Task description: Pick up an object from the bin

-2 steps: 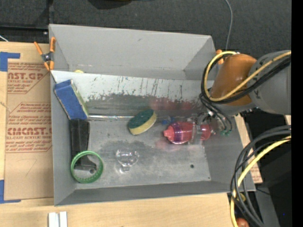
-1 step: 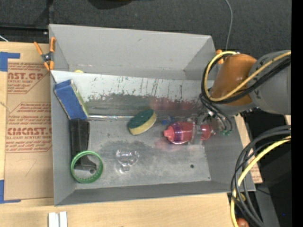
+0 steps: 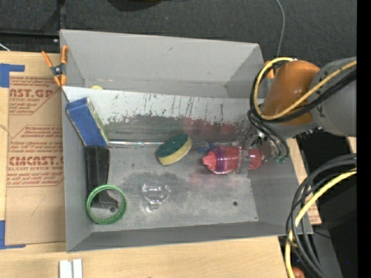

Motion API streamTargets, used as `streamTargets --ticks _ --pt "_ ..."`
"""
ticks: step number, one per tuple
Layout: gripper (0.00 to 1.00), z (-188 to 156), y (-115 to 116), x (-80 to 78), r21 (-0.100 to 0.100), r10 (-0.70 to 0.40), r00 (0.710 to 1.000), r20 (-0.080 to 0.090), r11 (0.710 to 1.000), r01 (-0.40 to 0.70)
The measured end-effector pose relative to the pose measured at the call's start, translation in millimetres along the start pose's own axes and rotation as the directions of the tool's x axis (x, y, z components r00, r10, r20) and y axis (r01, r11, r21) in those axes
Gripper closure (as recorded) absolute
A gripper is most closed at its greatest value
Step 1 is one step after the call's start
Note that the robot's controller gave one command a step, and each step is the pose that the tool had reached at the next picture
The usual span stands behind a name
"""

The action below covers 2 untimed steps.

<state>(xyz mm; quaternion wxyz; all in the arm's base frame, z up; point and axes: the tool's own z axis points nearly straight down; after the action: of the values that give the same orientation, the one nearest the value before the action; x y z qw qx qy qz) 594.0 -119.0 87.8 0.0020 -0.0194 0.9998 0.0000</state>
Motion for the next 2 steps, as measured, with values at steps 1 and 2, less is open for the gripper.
streamTargets --ticks 1,2 --pt "1.00 -40.2 0.7 -0.4 0.000 0.000 1.000 0.001 1.000 0.000" --pt "1.00 -28.5 0.9 -0.9 0.001 -0.001 1.000 0.003 1.000 0.001"
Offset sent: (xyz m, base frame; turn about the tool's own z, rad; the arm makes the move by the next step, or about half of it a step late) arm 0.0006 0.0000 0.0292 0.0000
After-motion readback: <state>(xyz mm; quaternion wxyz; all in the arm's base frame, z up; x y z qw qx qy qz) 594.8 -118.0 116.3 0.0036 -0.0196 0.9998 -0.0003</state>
